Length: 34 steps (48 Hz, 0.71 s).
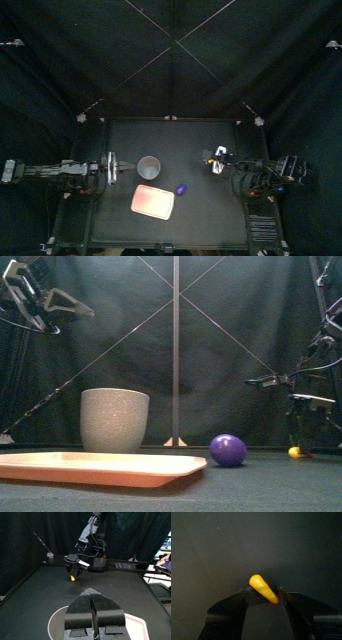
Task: Pick the shrimp then place it in the grey bowl
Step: Pick the shrimp
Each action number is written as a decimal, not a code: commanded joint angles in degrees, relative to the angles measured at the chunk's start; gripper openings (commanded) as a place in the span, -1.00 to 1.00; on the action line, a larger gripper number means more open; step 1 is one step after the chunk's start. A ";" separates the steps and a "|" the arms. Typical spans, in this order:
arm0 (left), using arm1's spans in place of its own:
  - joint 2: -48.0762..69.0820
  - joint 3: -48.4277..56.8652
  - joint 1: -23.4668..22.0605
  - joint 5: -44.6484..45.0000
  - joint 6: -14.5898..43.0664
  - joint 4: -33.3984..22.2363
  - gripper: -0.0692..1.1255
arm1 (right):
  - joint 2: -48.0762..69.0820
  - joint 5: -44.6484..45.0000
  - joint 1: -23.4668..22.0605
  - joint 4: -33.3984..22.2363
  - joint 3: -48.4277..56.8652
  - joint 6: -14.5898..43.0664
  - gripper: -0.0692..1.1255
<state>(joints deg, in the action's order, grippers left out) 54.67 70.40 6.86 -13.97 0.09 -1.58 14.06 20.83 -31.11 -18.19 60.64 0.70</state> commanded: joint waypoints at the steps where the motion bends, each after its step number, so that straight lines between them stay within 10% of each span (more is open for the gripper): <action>1: -0.26 -0.62 0.18 -0.53 0.09 -0.09 -0.80 | -0.35 -0.88 -1.32 0.18 -0.62 -0.26 0.55; 34: -0.26 -0.35 0.09 -0.53 -0.18 -0.44 -0.80 | -0.88 -2.55 -0.97 3.69 -0.79 0.35 -0.01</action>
<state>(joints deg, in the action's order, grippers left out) 54.67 70.84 6.86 -13.97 0.00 -1.76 12.22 18.63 -32.26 -14.77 60.73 0.97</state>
